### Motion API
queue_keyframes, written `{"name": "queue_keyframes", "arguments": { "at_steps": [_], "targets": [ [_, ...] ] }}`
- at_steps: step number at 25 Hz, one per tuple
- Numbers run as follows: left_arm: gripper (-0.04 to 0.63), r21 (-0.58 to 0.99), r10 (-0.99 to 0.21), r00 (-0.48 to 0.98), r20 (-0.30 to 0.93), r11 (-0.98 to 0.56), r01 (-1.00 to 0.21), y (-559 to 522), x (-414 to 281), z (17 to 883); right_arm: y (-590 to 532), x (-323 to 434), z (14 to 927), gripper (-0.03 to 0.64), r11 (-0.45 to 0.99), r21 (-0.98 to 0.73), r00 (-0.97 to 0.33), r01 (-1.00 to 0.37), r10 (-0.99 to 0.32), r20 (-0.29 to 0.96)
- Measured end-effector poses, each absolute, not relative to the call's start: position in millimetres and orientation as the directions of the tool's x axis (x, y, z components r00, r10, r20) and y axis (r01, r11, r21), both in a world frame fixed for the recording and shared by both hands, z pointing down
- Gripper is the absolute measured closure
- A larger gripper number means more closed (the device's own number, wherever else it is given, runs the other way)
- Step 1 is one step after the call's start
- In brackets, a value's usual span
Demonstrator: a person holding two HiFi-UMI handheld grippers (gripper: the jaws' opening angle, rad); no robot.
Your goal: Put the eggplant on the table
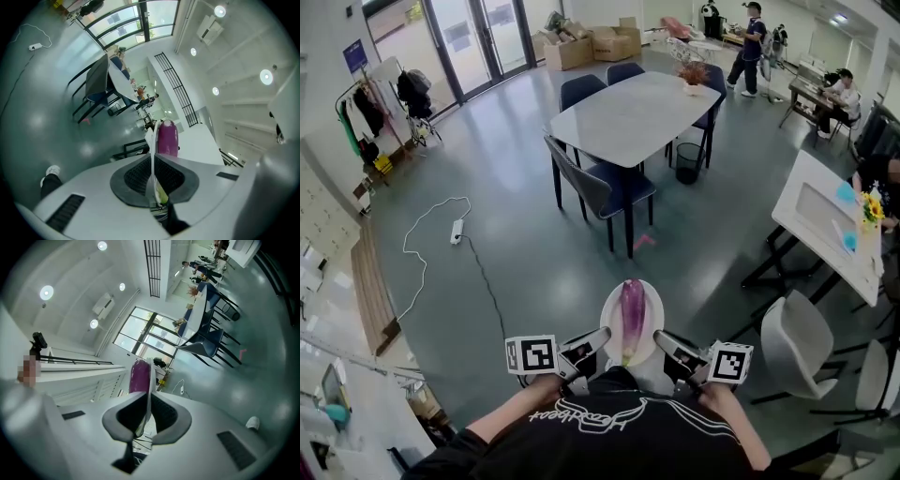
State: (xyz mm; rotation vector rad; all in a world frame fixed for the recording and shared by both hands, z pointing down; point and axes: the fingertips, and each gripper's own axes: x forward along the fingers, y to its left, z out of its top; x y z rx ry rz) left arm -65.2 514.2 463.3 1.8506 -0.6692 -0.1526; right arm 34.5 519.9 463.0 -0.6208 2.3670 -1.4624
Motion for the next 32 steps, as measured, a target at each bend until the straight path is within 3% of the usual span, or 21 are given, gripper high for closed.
{"name": "queue_keyframes", "arguments": {
  "at_steps": [32],
  "targets": [
    [0.571, 0.892, -0.475, 0.851, 0.223, -0.254, -0.375, 414, -37, 469, 421, 62, 467, 0.598, 0.319, -0.939, -0.828, -0.131, -0.555, -0.073]
  ]
}}
